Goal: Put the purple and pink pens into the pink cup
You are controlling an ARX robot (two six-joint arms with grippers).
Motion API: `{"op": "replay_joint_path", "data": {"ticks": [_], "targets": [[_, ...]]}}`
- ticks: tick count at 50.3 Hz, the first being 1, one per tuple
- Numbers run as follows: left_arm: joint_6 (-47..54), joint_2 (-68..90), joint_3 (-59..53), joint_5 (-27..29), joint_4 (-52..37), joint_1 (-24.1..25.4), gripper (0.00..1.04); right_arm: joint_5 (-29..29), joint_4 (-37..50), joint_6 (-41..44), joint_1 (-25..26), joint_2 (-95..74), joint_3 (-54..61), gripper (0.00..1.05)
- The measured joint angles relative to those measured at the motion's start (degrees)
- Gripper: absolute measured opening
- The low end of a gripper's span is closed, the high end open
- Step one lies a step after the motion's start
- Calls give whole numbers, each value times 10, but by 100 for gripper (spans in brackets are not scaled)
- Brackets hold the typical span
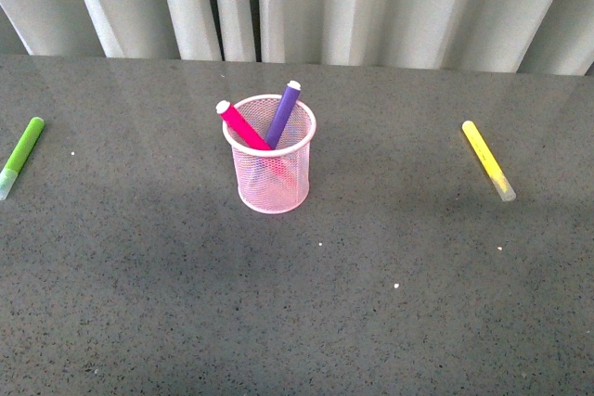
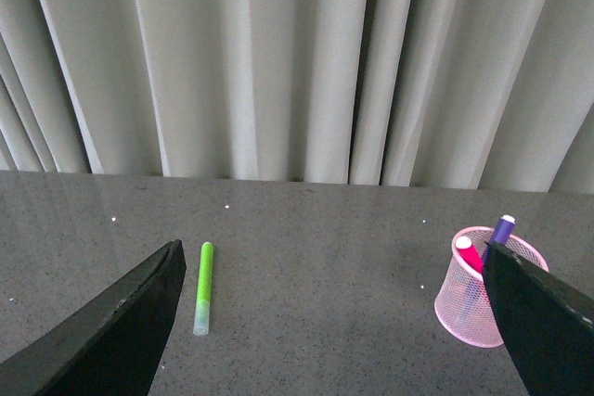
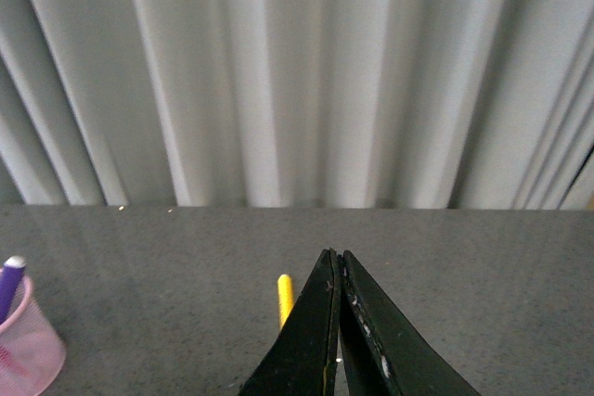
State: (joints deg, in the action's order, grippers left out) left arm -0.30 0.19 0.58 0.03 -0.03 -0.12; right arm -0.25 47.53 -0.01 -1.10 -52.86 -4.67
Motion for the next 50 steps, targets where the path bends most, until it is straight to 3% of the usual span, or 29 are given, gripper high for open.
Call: {"op": "replay_joint_path", "data": {"ticks": [7, 50], "targets": [[0, 0, 0, 0, 0, 0, 98, 0, 0, 0, 10, 23, 27, 3], [0, 0, 0, 0, 0, 0, 98, 2, -263, 0, 10, 317, 37, 3]]}}
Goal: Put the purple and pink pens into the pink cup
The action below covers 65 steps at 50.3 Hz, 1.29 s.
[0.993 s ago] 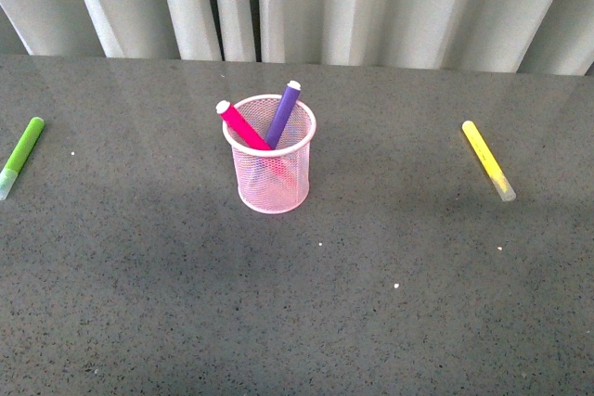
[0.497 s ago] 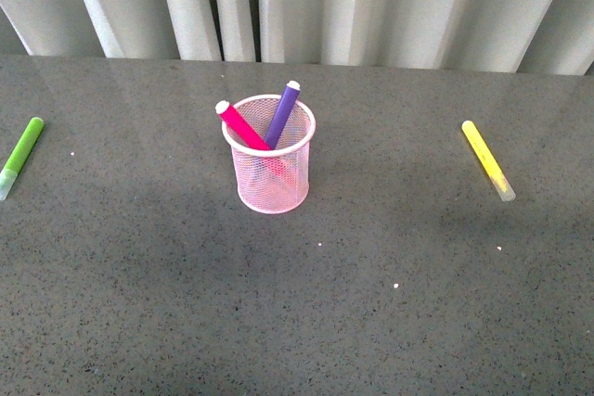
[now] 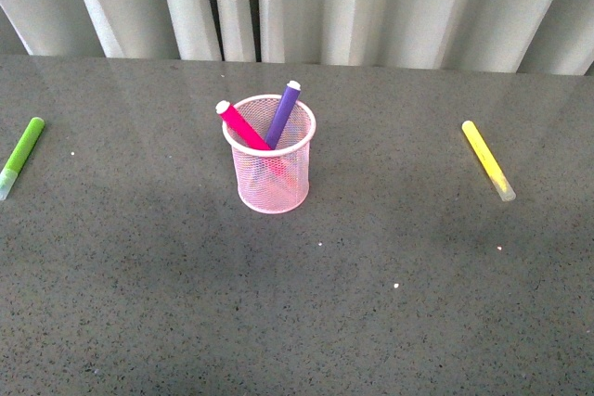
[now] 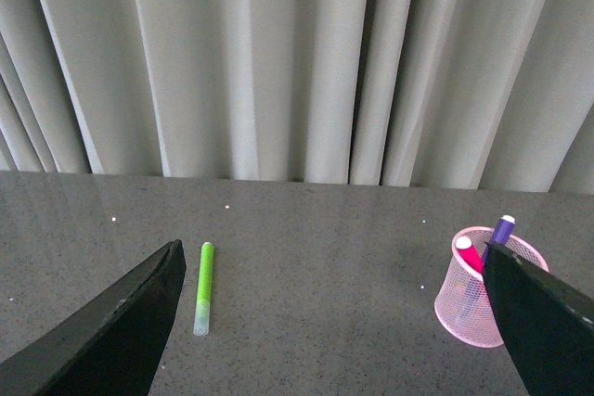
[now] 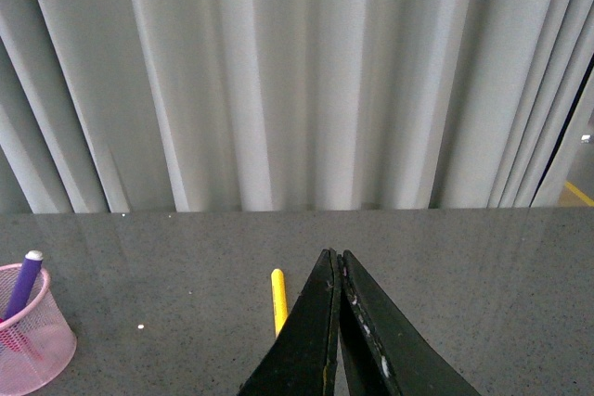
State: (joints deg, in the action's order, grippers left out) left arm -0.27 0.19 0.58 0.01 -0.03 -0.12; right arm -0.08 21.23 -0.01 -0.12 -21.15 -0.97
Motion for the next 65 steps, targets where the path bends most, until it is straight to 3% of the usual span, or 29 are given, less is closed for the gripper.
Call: {"op": "replay_joint_path", "data": {"ticks": [36, 40, 52, 65], "targets": [[0, 0, 0, 0, 0, 0, 98, 0, -110, 0, 0, 111, 0, 3], [0, 0, 0, 0, 0, 0, 98, 0, -205, 0, 0, 187, 0, 3], [0, 0, 0, 0, 0, 0, 98, 0, -211, 0, 0, 209, 0, 4], [0, 0, 0, 0, 0, 0, 98, 0, -211, 0, 0, 209, 0, 43]]}}
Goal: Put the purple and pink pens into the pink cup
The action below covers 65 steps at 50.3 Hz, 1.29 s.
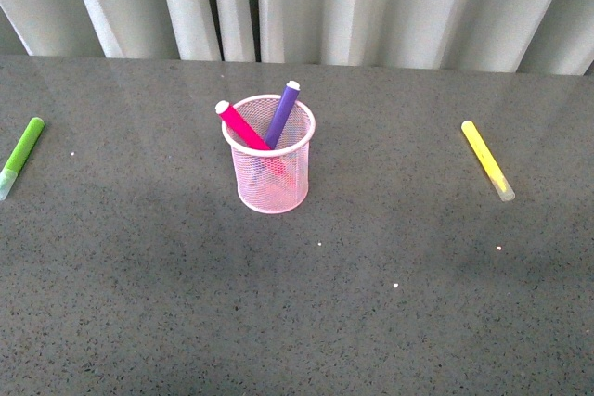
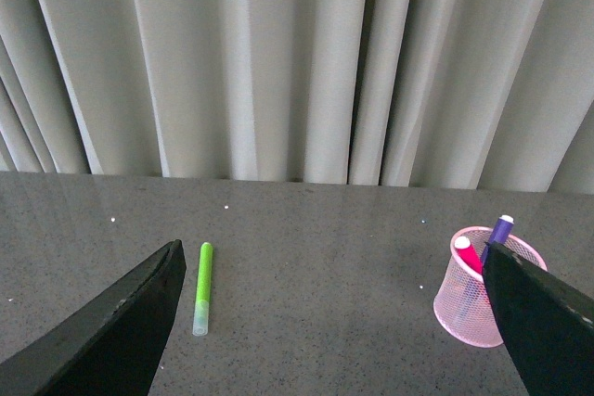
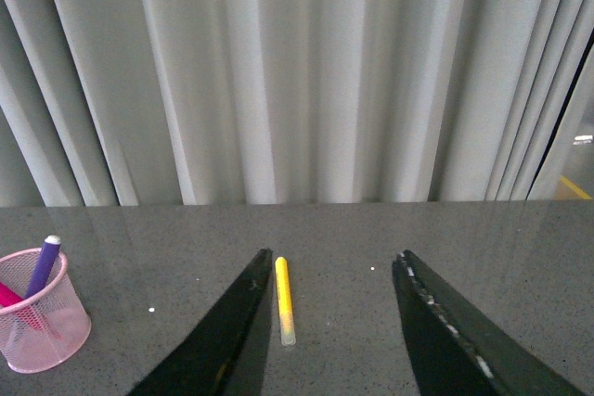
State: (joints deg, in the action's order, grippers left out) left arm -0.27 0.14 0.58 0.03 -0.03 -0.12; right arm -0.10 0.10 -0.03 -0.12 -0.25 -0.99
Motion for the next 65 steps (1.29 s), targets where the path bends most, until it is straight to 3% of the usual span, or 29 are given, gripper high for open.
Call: {"op": "replay_joint_path", "data": {"ticks": [8, 16, 65], "targets": [[0, 0, 0, 0, 0, 0, 98, 0, 0, 0, 0, 0, 0, 77], [0, 0, 0, 0, 0, 0, 98, 0, 0, -1, 0, 0, 0, 100], [0, 0, 0, 0, 0, 0, 98, 0, 0, -1, 0, 0, 0, 98]]}}
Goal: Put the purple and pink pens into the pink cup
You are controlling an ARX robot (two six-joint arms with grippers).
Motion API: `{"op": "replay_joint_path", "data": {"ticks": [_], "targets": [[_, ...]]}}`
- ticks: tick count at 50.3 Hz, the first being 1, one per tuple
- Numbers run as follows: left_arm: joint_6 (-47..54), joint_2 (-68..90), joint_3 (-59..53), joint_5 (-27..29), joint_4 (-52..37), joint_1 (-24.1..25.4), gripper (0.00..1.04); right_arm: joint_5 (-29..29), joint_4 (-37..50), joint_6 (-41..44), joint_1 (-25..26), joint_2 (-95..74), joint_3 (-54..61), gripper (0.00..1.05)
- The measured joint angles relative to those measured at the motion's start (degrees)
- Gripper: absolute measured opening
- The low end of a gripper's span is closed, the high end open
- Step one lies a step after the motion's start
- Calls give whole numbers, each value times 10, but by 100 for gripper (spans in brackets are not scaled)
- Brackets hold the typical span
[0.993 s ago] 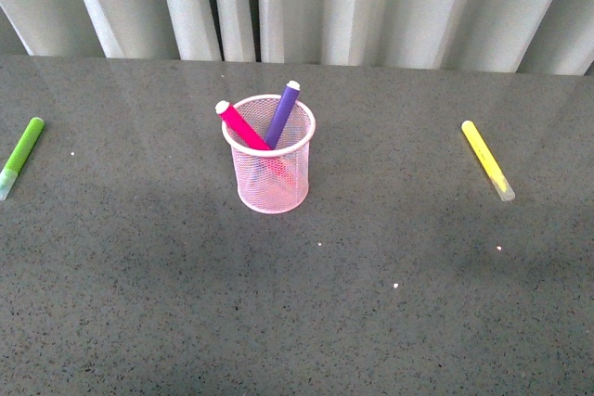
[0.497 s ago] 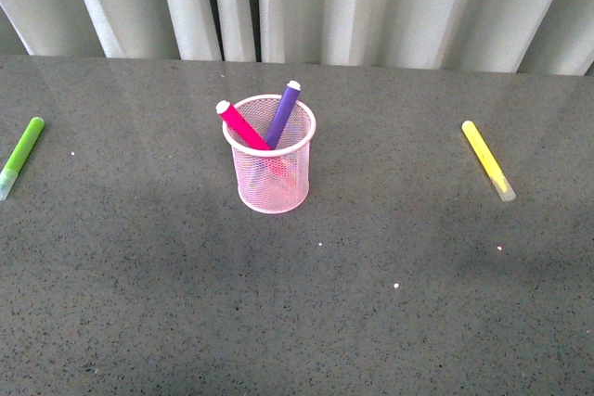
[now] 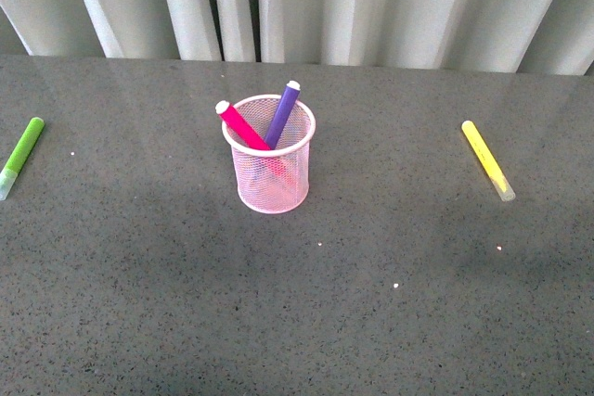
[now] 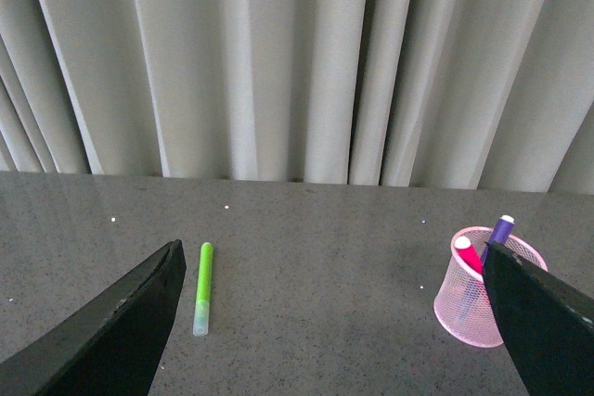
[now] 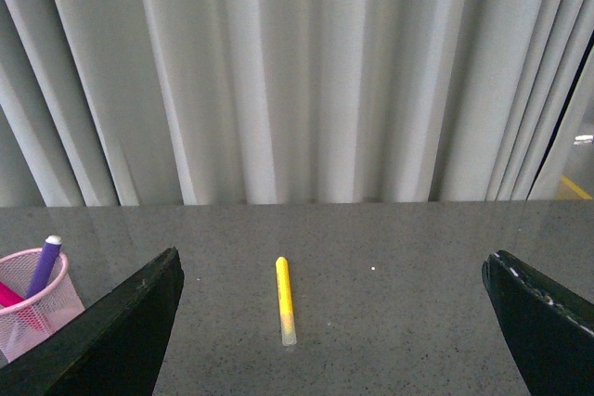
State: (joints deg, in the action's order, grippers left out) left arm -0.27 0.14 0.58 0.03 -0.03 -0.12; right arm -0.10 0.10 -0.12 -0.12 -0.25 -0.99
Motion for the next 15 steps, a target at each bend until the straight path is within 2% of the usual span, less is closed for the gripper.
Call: {"op": "replay_joint_path", "data": {"ticks": [15], "targets": [[0, 0, 0, 0, 0, 0, 98, 0, 0, 0, 0, 0, 0, 98]]}}
